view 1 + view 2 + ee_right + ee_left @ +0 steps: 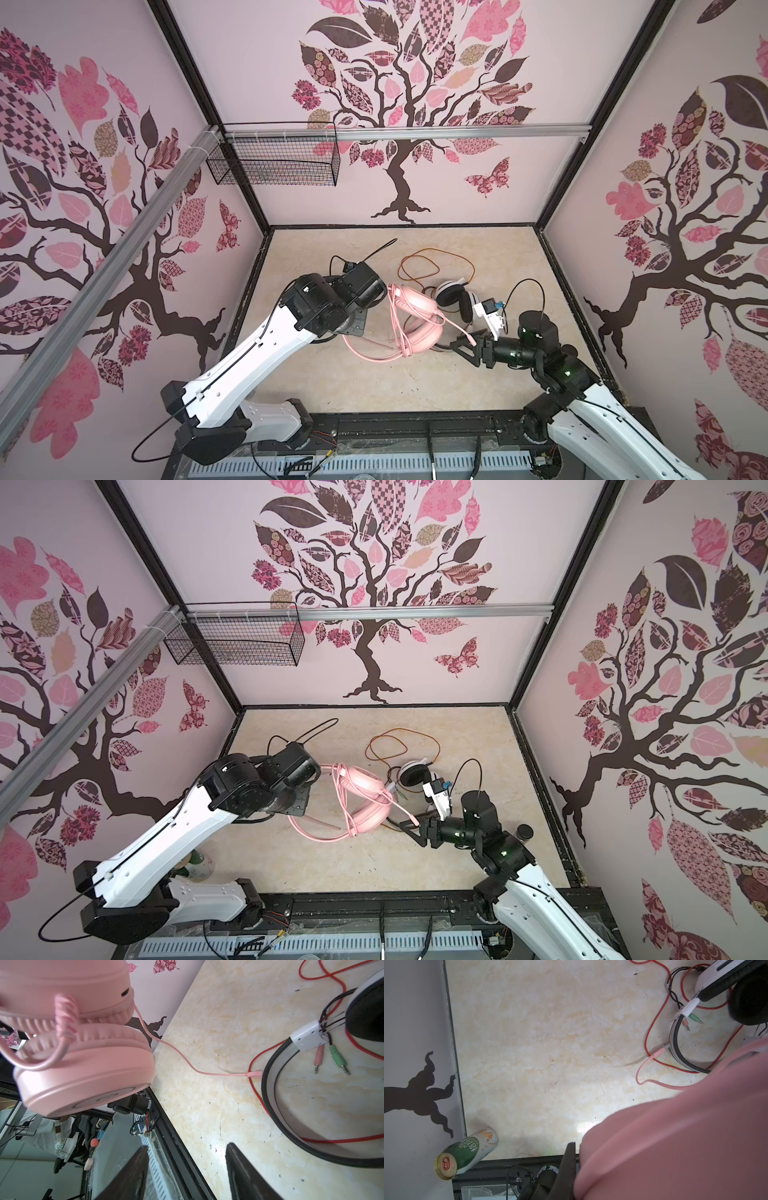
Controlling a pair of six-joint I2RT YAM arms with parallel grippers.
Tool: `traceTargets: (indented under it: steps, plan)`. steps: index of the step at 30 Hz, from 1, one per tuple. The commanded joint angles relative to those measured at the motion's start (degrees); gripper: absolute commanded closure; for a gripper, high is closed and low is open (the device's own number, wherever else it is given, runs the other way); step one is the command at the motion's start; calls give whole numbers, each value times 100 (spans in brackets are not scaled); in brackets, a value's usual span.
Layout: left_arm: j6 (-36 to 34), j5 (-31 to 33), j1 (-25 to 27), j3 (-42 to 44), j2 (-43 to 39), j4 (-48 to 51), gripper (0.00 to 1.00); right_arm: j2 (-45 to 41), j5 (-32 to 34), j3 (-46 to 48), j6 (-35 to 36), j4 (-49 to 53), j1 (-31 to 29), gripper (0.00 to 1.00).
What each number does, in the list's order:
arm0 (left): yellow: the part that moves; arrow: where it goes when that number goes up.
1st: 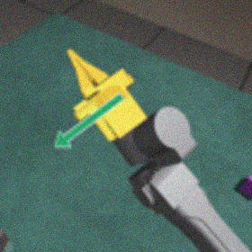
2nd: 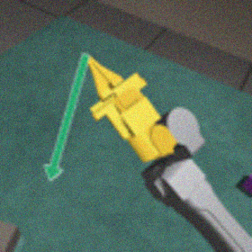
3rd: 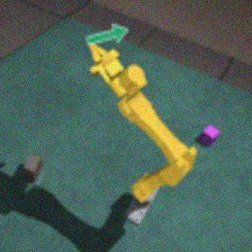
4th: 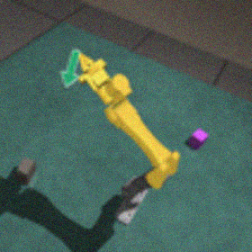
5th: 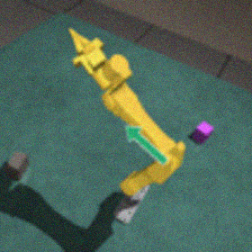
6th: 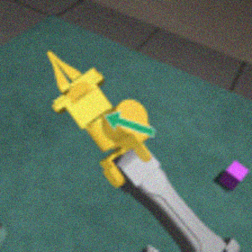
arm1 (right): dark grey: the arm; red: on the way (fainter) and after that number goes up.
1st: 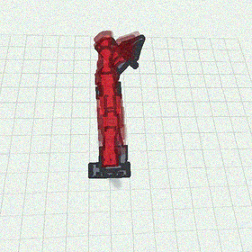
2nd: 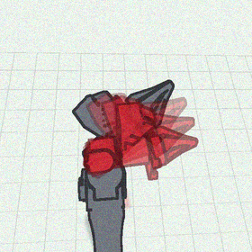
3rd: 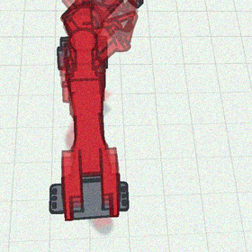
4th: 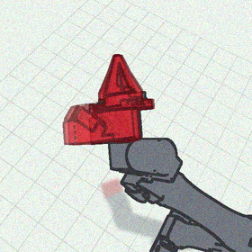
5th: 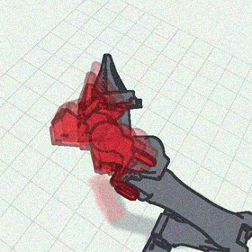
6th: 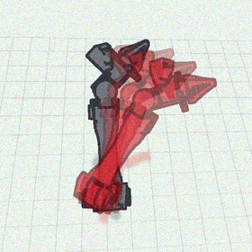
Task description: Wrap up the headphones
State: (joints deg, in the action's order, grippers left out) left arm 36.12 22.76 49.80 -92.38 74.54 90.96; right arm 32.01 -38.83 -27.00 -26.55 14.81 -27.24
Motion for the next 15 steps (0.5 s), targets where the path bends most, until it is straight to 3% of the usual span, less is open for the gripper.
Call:
traceTargets:
  steps: [1, 6, 15]
  plan:
    - [239, 81, -5, -413, -111, -228, 100, -369, -60, -421, 128, 456, 1, 36]
    - [288, -76, -5, -444, -265, -408, 100, -431, 113, -629, -32, 1003, 1, 36]
    - [522, 9, 1, -652, -212, -262, 100, -265, 127, -800, -406, 757, 2, 36]
